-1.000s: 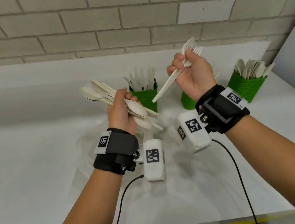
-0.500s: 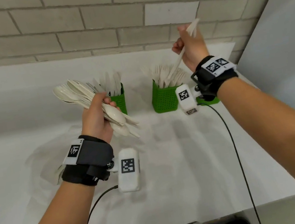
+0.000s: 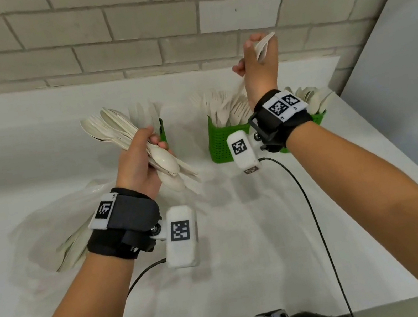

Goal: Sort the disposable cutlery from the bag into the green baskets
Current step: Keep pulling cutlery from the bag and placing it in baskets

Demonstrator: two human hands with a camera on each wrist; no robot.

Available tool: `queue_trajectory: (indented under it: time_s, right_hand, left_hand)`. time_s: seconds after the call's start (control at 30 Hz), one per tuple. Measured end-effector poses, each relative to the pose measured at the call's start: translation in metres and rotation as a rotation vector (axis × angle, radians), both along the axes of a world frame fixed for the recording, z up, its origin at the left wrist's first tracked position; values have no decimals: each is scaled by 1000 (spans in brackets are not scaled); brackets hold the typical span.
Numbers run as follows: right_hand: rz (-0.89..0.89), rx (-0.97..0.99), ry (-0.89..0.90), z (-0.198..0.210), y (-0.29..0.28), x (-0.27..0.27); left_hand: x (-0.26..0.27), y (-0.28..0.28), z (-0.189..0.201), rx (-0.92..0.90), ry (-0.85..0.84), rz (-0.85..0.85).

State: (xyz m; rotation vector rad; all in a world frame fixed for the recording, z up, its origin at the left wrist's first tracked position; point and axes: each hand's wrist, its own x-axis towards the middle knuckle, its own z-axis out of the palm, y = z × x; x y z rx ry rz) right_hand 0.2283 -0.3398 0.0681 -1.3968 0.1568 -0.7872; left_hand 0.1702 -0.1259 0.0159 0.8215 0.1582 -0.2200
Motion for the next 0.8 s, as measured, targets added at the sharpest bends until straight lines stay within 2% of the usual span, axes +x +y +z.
queue_trajectory:
  time_s: [0.1,0.27,0.4,0.47,0.63,0.8]
  right_hand:
    - [51,-147,-19,2,-1,0]
    - [202,-279,137,-23,5,1]
    - [218,-457,192,-24,-4,5]
    - [221,-481,172,-20,-11,7]
    - [253,-402,70,-14,-18,8]
    - [305,-624,144,-27,-12,5]
  left_hand:
    - [1,-5,0,3,-6,6]
    - [0,-12,1,11,-19,27]
    - [0,-14,1,10,-28,37]
    - [0,-14,0,9,-26,43]
    - [0,-15,0,-12,-18,61]
    - [0,-17,1,-10,-14,66]
